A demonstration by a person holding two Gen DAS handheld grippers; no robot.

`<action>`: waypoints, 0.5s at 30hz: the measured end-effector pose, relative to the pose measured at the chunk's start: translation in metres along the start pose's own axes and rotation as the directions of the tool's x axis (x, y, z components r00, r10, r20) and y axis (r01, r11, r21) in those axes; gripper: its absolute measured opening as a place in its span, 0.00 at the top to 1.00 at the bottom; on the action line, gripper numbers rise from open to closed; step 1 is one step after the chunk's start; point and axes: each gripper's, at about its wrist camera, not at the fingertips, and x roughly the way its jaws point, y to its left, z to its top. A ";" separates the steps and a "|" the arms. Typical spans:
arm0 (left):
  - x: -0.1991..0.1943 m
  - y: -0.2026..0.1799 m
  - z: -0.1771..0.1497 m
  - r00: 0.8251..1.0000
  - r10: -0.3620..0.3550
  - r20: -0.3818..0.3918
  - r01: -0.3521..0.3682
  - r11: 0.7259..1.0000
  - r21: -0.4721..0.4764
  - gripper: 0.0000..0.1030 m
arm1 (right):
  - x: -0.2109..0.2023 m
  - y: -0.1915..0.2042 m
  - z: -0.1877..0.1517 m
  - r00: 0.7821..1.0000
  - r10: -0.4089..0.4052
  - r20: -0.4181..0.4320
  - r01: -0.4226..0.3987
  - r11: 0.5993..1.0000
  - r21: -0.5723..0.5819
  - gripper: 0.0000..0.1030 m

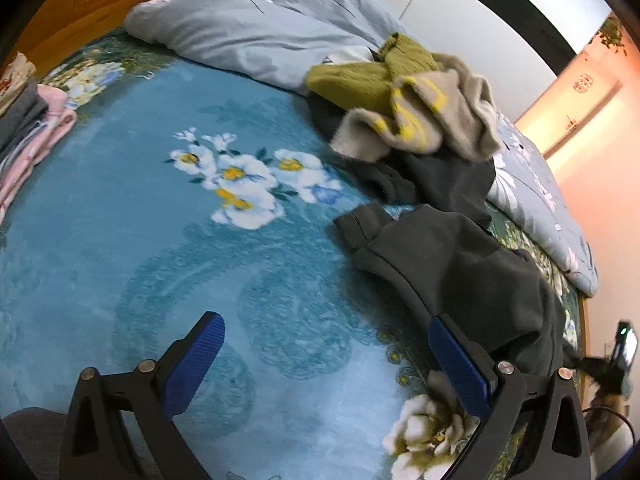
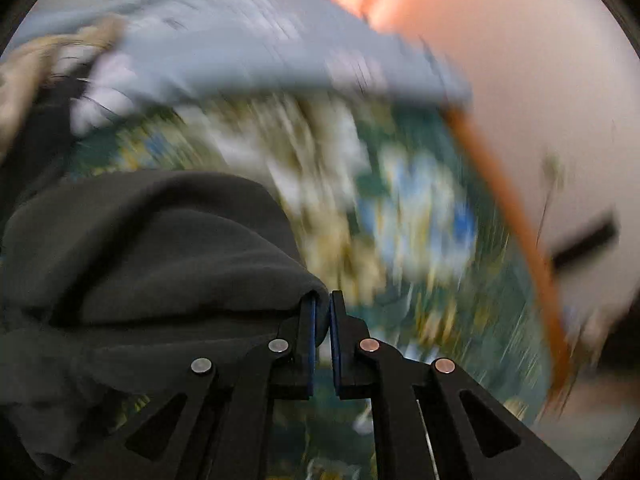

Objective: Fold clothes
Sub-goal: 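Grasp the sweatpants waistband with the left gripper while the right gripper holds a leg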

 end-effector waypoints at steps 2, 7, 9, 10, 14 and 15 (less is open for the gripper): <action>0.004 0.002 0.001 1.000 -0.003 0.000 0.003 1.000 -0.025 0.00 | 0.014 -0.007 -0.015 0.998 0.031 -0.052 -0.028 0.998 0.053 0.94; 0.014 0.008 0.002 1.000 -0.010 -0.001 0.010 0.996 -0.087 0.00 | -0.032 0.016 -0.011 0.998 0.054 0.035 -0.051 0.995 -0.084 0.74; 0.019 0.012 0.002 1.000 -0.013 -0.001 0.013 0.993 -0.119 0.00 | -0.067 0.027 -0.010 0.988 0.125 0.095 -0.110 0.982 -0.151 0.40; 0.021 0.017 0.001 1.000 -0.018 0.001 0.018 0.988 -0.152 0.00 | -0.091 0.036 -0.014 0.977 0.145 0.159 -0.112 0.973 -0.199 0.39; 0.022 0.031 -0.004 0.999 -0.044 0.017 0.046 0.974 -0.221 0.00 | -0.153 0.114 -0.035 0.902 0.333 0.275 -0.174 0.863 -0.475 0.33; 0.020 0.035 -0.004 0.998 -0.050 0.027 0.055 0.971 -0.235 0.00 | -0.159 0.140 -0.041 0.879 0.416 0.232 -0.238 0.805 -0.543 0.32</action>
